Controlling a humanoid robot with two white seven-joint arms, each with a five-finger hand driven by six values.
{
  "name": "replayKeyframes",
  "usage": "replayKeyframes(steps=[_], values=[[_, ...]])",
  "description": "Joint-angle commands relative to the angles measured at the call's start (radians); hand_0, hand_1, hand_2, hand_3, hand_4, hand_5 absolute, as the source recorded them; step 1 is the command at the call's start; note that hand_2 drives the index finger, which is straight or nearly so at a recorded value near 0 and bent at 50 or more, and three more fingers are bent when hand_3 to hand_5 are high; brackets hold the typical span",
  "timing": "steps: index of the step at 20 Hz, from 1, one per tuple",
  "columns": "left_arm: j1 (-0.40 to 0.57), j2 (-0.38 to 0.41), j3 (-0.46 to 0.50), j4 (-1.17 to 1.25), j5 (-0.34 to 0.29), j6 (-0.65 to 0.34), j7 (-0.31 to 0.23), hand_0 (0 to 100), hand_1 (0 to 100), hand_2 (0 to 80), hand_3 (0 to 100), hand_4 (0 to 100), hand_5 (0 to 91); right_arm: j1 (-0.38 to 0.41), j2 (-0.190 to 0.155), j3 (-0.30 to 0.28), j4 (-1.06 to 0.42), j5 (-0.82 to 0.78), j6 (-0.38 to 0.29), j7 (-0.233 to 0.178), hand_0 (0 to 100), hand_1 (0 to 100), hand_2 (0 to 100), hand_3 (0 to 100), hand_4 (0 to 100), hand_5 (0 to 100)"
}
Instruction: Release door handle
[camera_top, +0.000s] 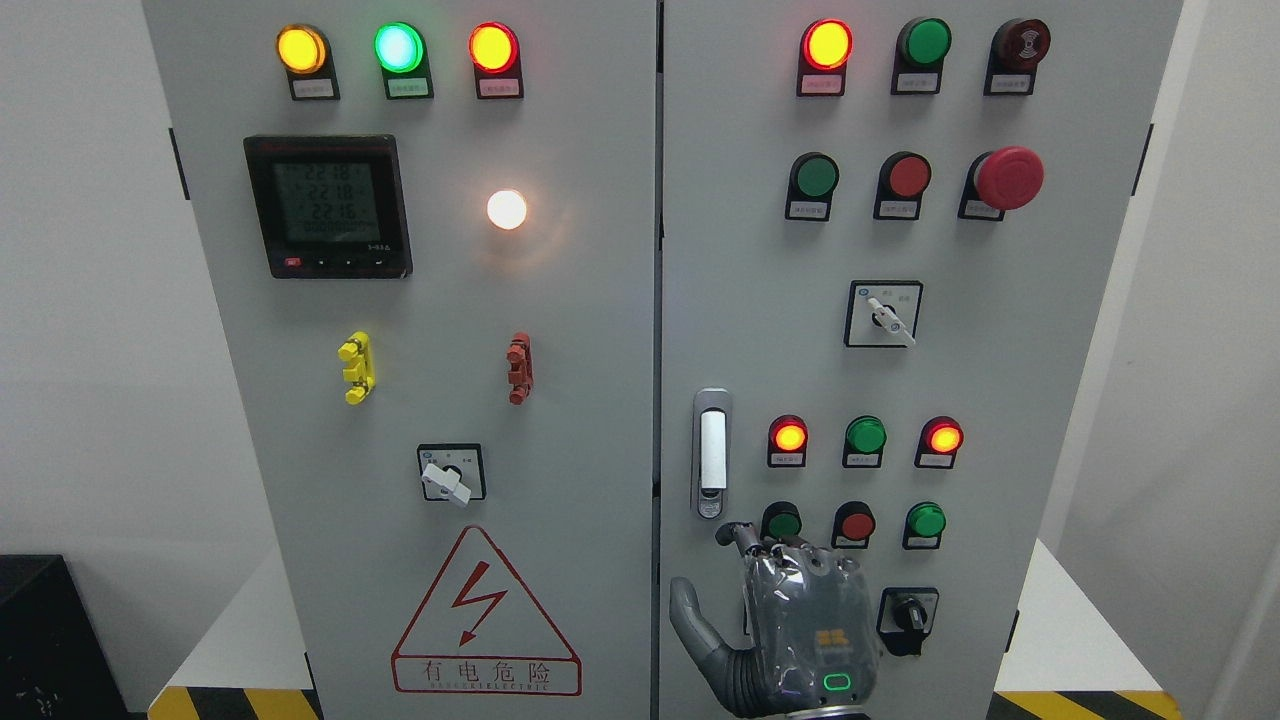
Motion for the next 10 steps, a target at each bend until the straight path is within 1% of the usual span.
replayKeyframes(steps=[1,5,6,9,10], values=[[0.0,0.0,-0.02,-0.017,0.0,0.001,0.001,0,0,2.3,9,1,0.0,-0.042,0.0,-0.021,-0.012,-0.002,0.006,0.021,26,28,72,100,96,93],[0.0,0.0,-0.02,-0.017,0.0,0.0,-0.001,0,0,2.4,9,1,0.0,-0.061,0.002,-0.026,-0.01,-0.002,0.006,0.024,14,30,76,100,96,94],[0.0,0.0,-0.02,-0.017,0.0,0.0,-0.001,0,0,2.4,9,1,0.0,-0.068,0.002,-0.026,-0.01,-0.002,0.006,0.03,11,32,76,100,96,95],[0.0,0.0,-0.02,-0.017,0.0,0.0,0.001,0,0,2.4,9,1,0.0,-0.095,0.002,-0.032,-0.001,-0.002,0.007,0.049,8,33,78,100,96,95],[0.0,0.0,-0.02,-0.015,0.0,0.0,-0.001,0,0,2.4,9,1,0.0,-0.105,0.002,-0.035,0.0,-0.001,0.006,0.049,7,34,78,100,96,95]])
